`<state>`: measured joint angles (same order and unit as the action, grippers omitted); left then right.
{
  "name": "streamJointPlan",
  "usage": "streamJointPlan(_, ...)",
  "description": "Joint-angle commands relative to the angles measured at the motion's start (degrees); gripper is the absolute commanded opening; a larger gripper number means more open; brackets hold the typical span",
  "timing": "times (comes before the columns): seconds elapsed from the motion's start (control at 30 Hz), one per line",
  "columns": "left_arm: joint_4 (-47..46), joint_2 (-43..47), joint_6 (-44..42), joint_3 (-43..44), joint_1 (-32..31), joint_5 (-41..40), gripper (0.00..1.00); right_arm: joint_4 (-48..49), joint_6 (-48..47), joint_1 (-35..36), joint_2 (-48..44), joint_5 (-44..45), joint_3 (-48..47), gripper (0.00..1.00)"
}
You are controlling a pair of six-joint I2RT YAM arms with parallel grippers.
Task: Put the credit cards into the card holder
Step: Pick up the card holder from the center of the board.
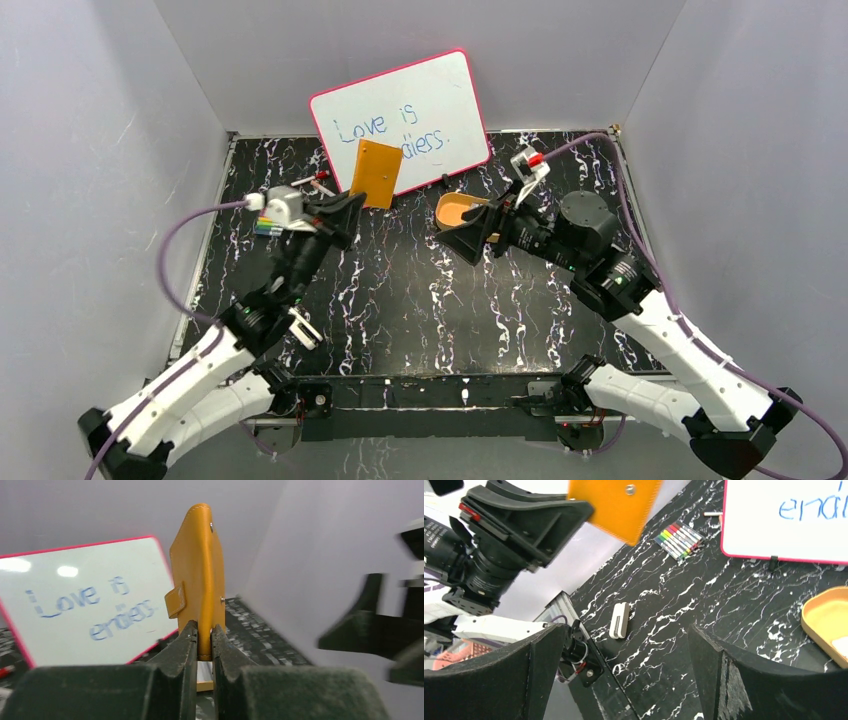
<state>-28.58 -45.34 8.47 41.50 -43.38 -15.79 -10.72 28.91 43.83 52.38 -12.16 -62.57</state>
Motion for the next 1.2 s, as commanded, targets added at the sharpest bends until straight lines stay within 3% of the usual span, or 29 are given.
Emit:
streamJointPlan(0.0,0.7,10.2,16.7,-2.2,0.5,14.2,0.00,11.7,-7.0,-0.2,-5.1,-5.7,1.1,1.00)
streamJointPlan(0.23,-3.3,16.2,37.1,-2.0,0.5,26.1,0.00,25.1,-0.8,-0.2,-5.7,-19.3,1.6,1.00)
streamJointPlan(0.37,-9.6,12.3,46.6,0.5,0.5,33.9,0.00,37.8,9.2,-0.2,-3.8,-25.3,2.3,1.00)
streamJointPlan(0.47,-8.1,8.3,48.7,4.8,0.6,39.4,0.00,44.6,15.7,-0.2,-1.5,-27.5,1.8,1.00)
streamJointPlan(0.87,-9.2,6.8,50.1,6.3,0.6,39.4,0.00,36.6,14.8,-0.2,-3.4,-20.8,0.8,1.00)
streamJointPlan(1.17,-11.2,5.0,52.0,7.4,0.5,42.2,0.00,36.2,16.8,-0.2,1.8,-23.8,-1.6,1.00)
